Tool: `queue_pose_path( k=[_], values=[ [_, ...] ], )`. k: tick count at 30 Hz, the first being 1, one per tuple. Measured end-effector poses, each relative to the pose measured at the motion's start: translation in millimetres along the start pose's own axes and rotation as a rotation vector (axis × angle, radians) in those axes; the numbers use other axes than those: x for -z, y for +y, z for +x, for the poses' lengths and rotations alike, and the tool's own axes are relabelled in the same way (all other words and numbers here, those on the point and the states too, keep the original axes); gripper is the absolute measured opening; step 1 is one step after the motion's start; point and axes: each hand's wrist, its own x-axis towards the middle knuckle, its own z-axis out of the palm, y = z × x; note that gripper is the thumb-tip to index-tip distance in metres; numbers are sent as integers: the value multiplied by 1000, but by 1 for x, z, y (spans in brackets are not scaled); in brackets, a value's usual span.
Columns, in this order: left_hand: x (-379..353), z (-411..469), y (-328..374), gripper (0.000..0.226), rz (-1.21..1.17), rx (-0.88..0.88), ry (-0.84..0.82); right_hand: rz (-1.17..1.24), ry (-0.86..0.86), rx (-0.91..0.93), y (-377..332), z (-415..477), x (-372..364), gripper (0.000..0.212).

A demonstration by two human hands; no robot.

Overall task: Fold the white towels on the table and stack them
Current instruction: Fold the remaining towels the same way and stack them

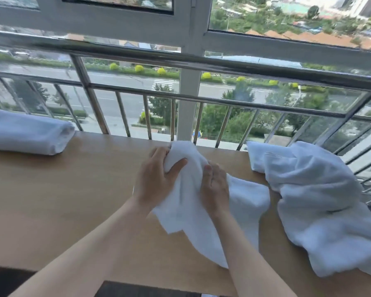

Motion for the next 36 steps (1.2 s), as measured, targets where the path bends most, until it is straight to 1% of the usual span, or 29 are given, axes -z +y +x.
queue_pose_path(
  k=[3,6,9,11,13,15,18,19,21,22,24,25,26,27,28,29,30,31,32,33,34,36],
  values=[
    [23,-6,-45,36,82,82,-14,71,-123,-48,-2,-16,-59,45],
    [42,-4,-87,42,141,170,2,173,-235,-110,-9,-23,-115,42],
    [53,3,-129,39,194,255,-11,205,-293,-157,-13,-19,-165,43],
    [53,8,-159,38,207,286,-61,195,-327,-193,-10,-12,-196,51],
    [49,14,-188,41,232,324,-129,121,-340,-205,-2,-7,-227,62],
    [42,18,-209,43,277,366,-197,-38,-302,-159,6,-6,-250,73],
    [36,19,-230,34,280,460,-288,-182,-236,-141,14,-5,-271,71],
    [38,19,-236,31,216,523,-295,-202,-219,-129,15,-5,-274,69],
    [44,22,-246,41,-12,665,-305,-230,-202,-110,17,-4,-276,66],
    [48,23,-251,51,-140,722,-327,-240,-203,-104,16,-3,-276,65],
    [55,26,-263,78,-466,836,-390,-258,-205,-90,15,-3,-276,65],
    [57,28,-270,88,-595,910,-389,-265,-200,-84,14,-2,-276,65],
    [58,30,-279,93,-644,993,-358,-268,-194,-83,14,-2,-276,65],
    [57,32,-287,90,-632,1075,-311,-268,-192,-86,14,-2,-275,65],
    [55,33,-294,81,-575,1126,-291,-265,-199,-91,13,-2,-275,66],
    [53,33,-300,72,-515,1137,-312,-258,-210,-100,12,-1,-274,67],
    [49,33,-304,70,-471,1127,-347,-245,-226,-113,10,0,-272,67],
    [47,33,-306,75,-452,1112,-374,-229,-244,-135,6,1,-270,66],
    [44,35,-307,86,-419,1078,-386,-206,-265,-165,1,1,-267,61],
    [42,37,-309,93,-347,1022,-391,-169,-278,-211,-4,1,-264,55],
    [41,38,-311,92,-243,955,-395,-110,-268,-280,-11,-1,-259,51],
    [43,39,-318,70,-71,860,-370,12,-164,-408,-25,-13,-251,48]
  ],
)
